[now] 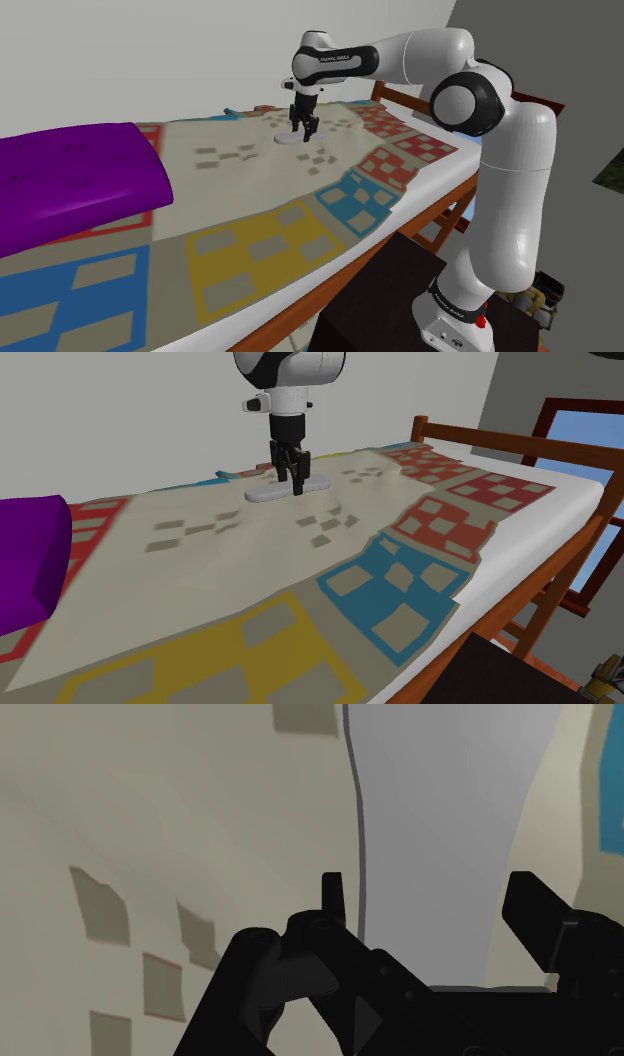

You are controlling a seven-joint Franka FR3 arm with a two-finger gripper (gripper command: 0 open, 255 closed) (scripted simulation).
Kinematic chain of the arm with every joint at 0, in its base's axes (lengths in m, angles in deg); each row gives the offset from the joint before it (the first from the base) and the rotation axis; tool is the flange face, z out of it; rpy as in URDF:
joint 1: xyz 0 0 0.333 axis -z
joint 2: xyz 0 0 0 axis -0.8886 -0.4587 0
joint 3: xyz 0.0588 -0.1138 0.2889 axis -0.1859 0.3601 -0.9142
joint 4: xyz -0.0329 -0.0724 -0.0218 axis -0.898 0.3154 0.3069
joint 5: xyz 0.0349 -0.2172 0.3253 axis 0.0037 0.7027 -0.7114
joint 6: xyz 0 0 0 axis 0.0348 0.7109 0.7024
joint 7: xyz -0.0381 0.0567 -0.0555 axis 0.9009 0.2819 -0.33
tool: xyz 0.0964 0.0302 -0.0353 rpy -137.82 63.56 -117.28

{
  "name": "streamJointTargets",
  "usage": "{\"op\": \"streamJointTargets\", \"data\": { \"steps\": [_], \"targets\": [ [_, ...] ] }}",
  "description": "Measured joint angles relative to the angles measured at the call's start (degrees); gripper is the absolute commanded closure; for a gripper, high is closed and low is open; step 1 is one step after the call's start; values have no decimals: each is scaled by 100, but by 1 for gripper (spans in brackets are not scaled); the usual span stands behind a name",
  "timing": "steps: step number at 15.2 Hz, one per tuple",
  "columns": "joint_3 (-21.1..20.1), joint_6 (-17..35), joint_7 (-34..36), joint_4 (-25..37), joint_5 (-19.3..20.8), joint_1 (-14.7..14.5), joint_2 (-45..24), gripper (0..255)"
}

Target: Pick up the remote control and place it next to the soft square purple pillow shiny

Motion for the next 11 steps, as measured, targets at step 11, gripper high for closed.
{"op": "streamJointTargets", "data": {
  "steps": [11],
  "targets": [
    [21,-812,8,773,19,36,42,255]
  ]
}}
